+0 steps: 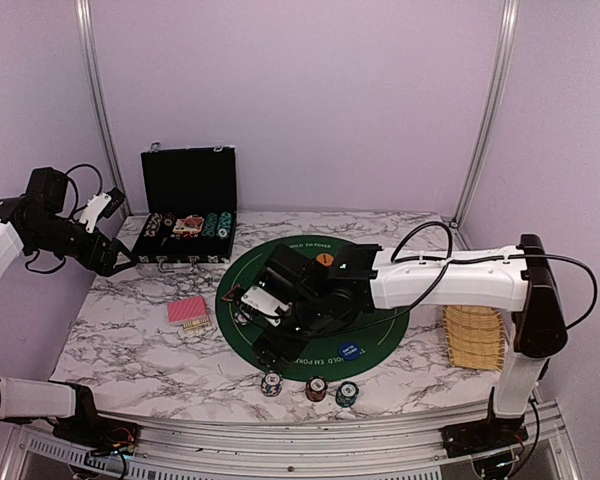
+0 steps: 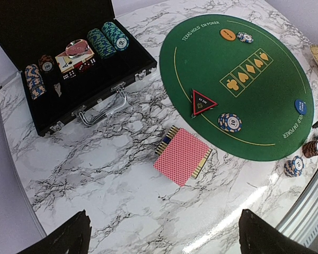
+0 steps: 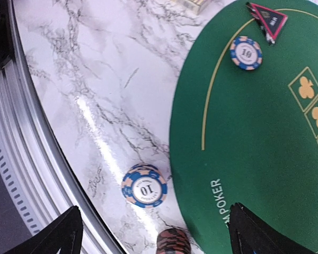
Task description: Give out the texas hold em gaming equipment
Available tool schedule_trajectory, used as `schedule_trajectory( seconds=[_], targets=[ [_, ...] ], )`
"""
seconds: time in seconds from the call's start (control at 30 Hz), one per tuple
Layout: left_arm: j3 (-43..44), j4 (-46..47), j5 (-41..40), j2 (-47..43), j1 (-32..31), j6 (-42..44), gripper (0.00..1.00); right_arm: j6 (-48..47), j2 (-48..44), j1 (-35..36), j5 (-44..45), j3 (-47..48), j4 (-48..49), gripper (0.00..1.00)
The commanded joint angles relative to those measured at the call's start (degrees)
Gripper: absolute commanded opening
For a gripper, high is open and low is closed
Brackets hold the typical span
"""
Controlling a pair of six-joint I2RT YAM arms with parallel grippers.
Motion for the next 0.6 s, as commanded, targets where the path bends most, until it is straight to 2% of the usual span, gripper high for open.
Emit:
schedule_trajectory(
  seconds=[0.0,0.57],
  targets=[
    [1.49,-1.83,1.32,-0.77,-0.19,-0.38,0.99,0.81,3.93,2.42,-3.26,0.42,-0.38,0.94],
    [1.3,-2.0,1.4,-0.69,-0.2,-0.04,0.99,-0.7,11.11,3.01,-4.06,1.67,0.99,0.93]
  ],
)
